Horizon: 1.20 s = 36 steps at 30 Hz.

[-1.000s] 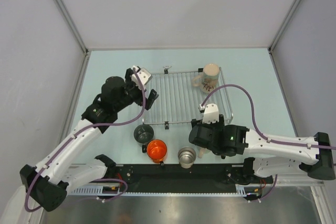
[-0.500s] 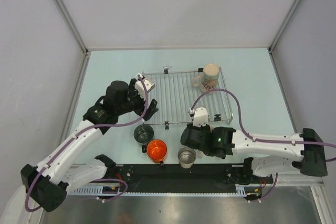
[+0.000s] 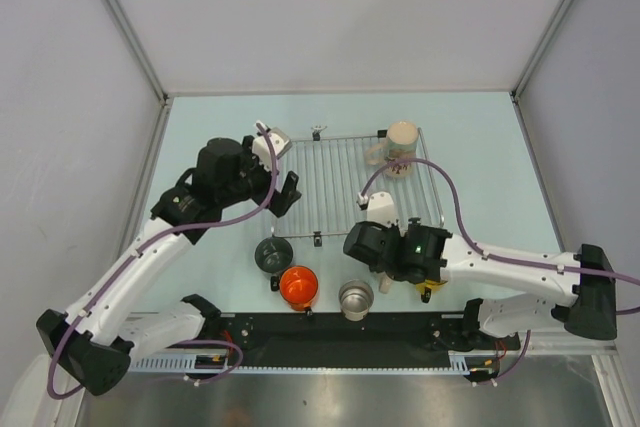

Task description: Load the cups into the dish rack

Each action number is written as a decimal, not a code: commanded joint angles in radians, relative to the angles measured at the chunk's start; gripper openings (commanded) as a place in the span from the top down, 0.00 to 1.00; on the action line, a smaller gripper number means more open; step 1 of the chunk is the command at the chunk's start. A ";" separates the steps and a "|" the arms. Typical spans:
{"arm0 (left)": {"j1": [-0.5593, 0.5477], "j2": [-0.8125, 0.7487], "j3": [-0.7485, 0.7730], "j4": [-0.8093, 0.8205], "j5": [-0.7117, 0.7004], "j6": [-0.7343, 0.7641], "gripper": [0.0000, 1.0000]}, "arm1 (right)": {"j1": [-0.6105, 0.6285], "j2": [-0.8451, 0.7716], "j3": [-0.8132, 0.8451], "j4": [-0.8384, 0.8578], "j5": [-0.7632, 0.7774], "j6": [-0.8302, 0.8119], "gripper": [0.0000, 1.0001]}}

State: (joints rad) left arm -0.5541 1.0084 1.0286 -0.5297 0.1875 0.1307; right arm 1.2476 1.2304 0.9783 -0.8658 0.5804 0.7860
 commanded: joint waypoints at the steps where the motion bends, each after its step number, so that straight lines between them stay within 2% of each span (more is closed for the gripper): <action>1: 0.000 0.047 0.152 -0.050 0.001 -0.045 0.00 | 0.012 -0.026 0.244 -0.025 0.038 -0.073 1.00; 2: 0.002 0.052 0.180 -0.052 0.000 -0.049 0.00 | 0.012 -0.028 0.316 -0.032 0.035 -0.083 1.00; 7: 0.035 0.047 0.229 -0.032 0.030 -0.091 0.00 | 0.009 -0.023 0.471 -0.038 -0.016 -0.160 1.00; 9: 0.091 0.038 0.241 -0.003 0.175 -0.167 0.00 | 0.007 -0.031 0.523 -0.012 -0.025 -0.191 1.00; 10: 0.179 0.032 0.231 0.020 0.276 -0.208 0.00 | 0.004 -0.042 0.530 0.010 -0.031 -0.221 1.00; 11: 0.231 0.026 0.216 0.060 0.455 -0.261 0.00 | -0.013 -0.060 0.520 0.046 -0.056 -0.250 1.00; 12: 0.278 0.022 0.199 0.154 0.548 -0.370 0.00 | -0.029 -0.112 0.476 0.162 -0.089 -0.278 1.00; 13: 0.339 0.027 0.180 0.202 0.608 -0.417 0.00 | -0.045 -0.153 0.436 0.233 -0.156 -0.304 1.00; 15: 0.345 0.058 0.179 0.223 0.655 -0.462 0.00 | -0.102 -0.221 0.364 0.443 -0.224 -0.369 1.00; 17: 0.347 0.101 0.185 0.229 0.684 -0.489 0.00 | -0.154 -0.310 0.280 0.540 -0.299 -0.378 1.00; 22: 0.345 0.093 0.128 0.394 0.762 -0.615 0.00 | -0.404 -0.390 0.163 0.851 -0.624 -0.286 1.00; 26: 0.345 0.093 0.093 0.491 0.820 -0.689 0.00 | -0.531 -0.359 0.112 1.045 -0.755 -0.193 1.00; 28: 0.345 0.096 0.073 0.555 0.834 -0.721 0.00 | -0.621 -0.329 0.106 1.158 -0.871 -0.081 1.00; 32: 0.347 0.125 0.036 0.754 0.891 -0.844 0.00 | -0.705 -0.226 0.105 1.342 -0.987 0.085 1.00; 36: 0.347 0.166 0.001 0.890 0.931 -0.974 0.00 | -0.738 -0.177 0.097 1.422 -1.047 0.171 1.00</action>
State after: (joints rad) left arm -0.2073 1.1439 1.0584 0.1364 1.0344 -0.6796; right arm 0.5354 1.0454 1.0576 0.2058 -0.3244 0.7944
